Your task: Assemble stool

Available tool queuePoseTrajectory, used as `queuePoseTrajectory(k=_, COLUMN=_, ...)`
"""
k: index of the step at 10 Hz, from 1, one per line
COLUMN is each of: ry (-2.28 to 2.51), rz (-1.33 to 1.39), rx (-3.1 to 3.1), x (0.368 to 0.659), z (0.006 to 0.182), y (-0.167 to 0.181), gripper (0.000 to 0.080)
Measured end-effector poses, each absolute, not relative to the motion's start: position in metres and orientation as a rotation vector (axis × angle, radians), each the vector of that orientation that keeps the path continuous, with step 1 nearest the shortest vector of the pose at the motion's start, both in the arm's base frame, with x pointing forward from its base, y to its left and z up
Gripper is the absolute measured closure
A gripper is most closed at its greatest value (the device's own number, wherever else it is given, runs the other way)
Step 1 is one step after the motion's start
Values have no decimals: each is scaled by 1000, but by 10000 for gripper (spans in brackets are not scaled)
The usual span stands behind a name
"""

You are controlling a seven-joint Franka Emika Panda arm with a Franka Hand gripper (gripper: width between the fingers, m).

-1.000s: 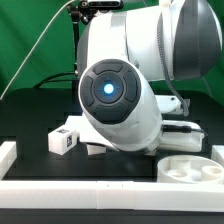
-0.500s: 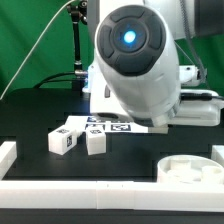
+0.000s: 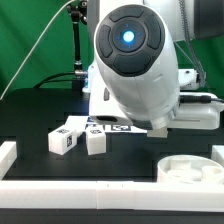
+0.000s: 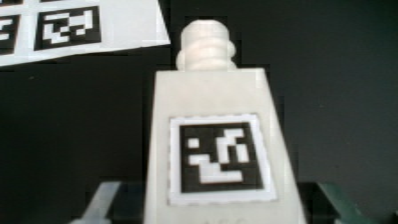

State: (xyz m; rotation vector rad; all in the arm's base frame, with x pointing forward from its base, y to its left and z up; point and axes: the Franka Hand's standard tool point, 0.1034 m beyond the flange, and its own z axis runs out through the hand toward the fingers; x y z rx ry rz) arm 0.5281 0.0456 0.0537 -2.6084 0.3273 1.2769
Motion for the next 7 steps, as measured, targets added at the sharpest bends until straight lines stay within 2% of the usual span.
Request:
queuePoseTrajectory(k=1, ry=337, rz=1165, rx=-2660, x=543, z=60, y=46, gripper=462)
queuePoseTrajectory(k=3, ry=346, rz=1054, rx=-2705, x=549, z=82, y=47, gripper=462)
queuePoseTrajectory(k=5, ry=365, rz=858, rx=-2780, x=566, z=79, y=51, gripper=462)
queuePoseTrajectory(k=7, ry=385, rz=623, rx=-2858, x=570, z=76, y=57, gripper=462)
